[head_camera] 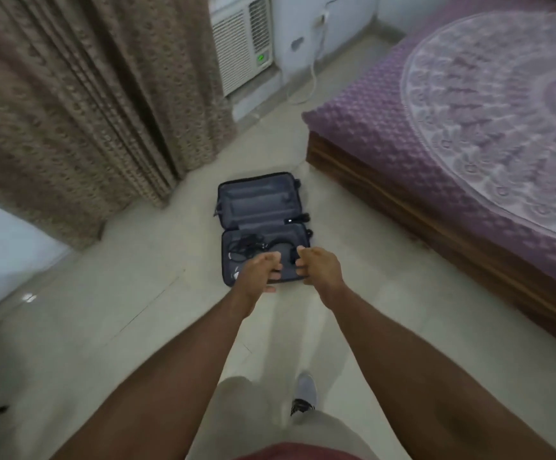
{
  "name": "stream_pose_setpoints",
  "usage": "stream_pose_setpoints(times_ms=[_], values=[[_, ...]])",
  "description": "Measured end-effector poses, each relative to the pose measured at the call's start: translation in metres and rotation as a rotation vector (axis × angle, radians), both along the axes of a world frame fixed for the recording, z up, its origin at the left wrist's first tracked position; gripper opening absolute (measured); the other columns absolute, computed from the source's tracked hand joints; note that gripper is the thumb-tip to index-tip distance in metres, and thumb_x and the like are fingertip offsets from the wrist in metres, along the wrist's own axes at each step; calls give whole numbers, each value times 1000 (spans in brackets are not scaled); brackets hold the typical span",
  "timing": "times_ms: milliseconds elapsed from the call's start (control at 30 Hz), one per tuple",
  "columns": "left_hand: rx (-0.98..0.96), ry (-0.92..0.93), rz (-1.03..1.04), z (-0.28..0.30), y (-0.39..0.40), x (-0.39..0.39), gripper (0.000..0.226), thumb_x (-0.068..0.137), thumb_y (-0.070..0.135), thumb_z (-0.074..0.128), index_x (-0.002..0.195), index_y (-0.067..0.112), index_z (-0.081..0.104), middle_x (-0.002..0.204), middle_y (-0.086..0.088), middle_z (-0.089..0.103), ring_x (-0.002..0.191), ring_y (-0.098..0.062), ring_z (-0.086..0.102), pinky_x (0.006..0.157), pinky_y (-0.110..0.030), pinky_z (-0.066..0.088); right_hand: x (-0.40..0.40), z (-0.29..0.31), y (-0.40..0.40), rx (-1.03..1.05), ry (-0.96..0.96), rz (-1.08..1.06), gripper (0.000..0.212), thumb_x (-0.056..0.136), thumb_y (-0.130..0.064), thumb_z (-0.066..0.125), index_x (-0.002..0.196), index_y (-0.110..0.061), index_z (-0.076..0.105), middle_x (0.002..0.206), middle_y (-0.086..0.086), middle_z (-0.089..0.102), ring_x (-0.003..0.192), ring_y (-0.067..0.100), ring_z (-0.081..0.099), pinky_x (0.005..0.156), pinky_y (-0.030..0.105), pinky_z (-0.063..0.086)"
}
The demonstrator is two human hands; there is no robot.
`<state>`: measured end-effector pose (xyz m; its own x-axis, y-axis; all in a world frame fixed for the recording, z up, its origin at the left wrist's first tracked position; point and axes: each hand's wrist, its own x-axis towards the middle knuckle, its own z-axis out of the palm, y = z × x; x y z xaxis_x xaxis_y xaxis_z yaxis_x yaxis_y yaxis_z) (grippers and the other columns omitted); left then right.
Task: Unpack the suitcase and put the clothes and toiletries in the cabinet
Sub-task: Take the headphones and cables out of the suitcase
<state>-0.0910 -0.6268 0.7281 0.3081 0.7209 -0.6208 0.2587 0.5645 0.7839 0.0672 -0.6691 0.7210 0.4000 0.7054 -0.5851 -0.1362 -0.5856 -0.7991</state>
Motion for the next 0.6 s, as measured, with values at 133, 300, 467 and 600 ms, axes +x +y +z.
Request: stream_pose_setpoints(times_ms=[133,300,467,600], values=[[-41,32,45,-46,78,-2,12,103,37,59,107,28,66,117,-3,72,111,-26,68,94,-48,55,6,-47,79,-81,-53,87,22,92,-37,72,92,-15,73,89,8,74,82,26,71,70,37,54],[-150,97,12,-132,165,-6,18,100,32,64,114,23,68,119,-4,71,109,-23,66,86,-41,54,17,-136,164,-239,-202,221,43,79,-47,69,107,-16,76,103,5,75,100,28,71,93,50,59],[-216,209,-108,-239,233,4,53,90,47,70,133,15,63,123,-7,68,111,-19,65,93,-40,54,25,-226,233,-329,-275,330,38,95,-29,70,128,-9,71,128,7,71,119,24,64,102,30,47],[-238,273,-167,-341,272,17,59,92,47,71,139,14,60,127,-6,68,118,-19,64,104,-40,52,33,-334,275,-377,-399,530,39,96,-28,68,131,-9,69,132,7,69,122,26,63,95,23,42]])
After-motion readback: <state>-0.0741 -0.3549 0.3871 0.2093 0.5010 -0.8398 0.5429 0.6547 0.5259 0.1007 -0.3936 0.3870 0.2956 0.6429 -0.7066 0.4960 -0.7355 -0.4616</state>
